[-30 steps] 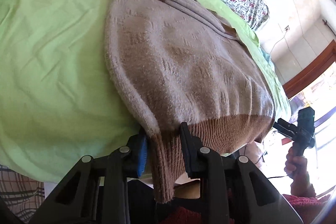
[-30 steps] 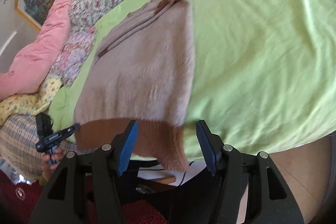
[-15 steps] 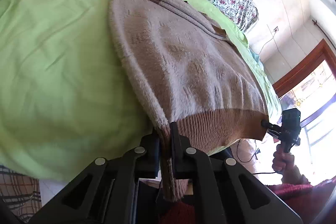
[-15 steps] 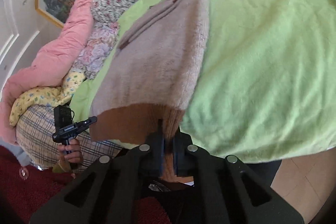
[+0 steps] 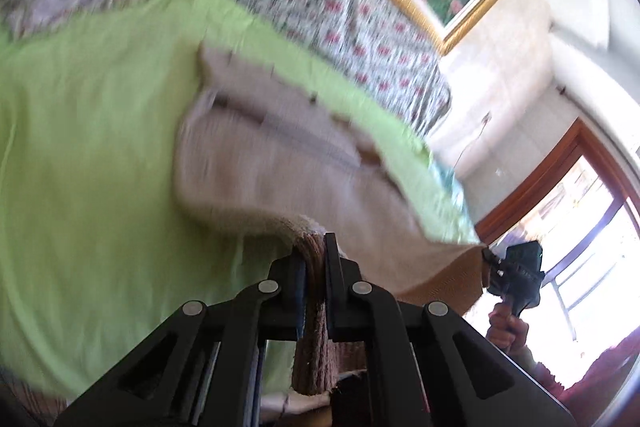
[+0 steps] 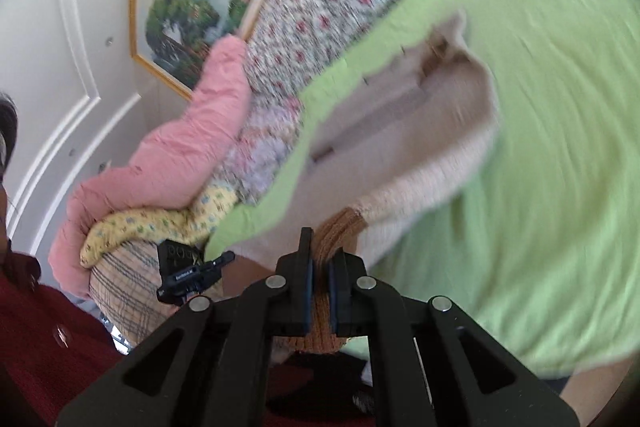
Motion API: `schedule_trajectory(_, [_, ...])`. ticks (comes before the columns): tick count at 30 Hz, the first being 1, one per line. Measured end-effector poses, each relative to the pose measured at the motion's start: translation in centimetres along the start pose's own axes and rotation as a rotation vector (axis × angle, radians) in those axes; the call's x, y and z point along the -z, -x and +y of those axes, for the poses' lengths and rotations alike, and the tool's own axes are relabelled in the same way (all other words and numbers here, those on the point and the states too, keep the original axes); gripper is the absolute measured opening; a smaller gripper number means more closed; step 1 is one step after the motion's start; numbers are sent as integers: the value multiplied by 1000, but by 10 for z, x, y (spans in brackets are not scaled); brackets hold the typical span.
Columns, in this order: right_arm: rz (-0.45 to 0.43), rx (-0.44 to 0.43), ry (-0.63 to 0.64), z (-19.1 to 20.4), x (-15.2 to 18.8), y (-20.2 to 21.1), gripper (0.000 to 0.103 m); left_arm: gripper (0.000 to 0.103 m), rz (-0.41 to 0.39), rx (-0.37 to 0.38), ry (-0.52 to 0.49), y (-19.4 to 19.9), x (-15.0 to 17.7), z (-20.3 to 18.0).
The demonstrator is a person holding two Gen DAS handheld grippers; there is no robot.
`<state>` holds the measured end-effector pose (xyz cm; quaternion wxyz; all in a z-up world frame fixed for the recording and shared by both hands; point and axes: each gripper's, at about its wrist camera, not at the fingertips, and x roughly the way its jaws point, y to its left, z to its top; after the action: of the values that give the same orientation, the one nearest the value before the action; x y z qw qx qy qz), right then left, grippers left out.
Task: Fold small clothes
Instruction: 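Grasp the hem with both tools and lift it toward the collar, then lay the hem over the collar and open both tools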
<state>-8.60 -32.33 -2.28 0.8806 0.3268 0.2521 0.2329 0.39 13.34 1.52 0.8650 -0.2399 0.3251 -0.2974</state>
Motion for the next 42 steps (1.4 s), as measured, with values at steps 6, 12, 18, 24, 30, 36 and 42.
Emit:
schedule_trajectory(6, [-77, 1, 55, 1, -83, -24, 7, 5, -117, -9, -31, -33, -85, -2])
schedule_trajectory(12, [-87, 80, 78, -16, -177, -74, 7, 5, -143, -74, -37, -97, -163, 16])
schedule_trajectory(18, [-59, 182, 48, -58, -243, -141, 7, 5, -91, -147, -16, -168, -208, 50])
schedule_trajectory(24, [-12, 334, 5, -110, -279, -199, 7, 5, -26, -218, 13, -239, -238, 96])
schedule_trajectory(30, [68, 447, -51, -163, -281, -239, 7, 6, 60, -278, 69, -293, -236, 142])
schedule_trajectory(36, [73, 466, -159, -180, -273, -233, 14, 17, 97, -251, 79, -280, -225, 143])
schedule_trajectory(42, [28, 403, 14, -116, -253, -193, 37, 30, 203, -123, -118, -257, -178, 69])
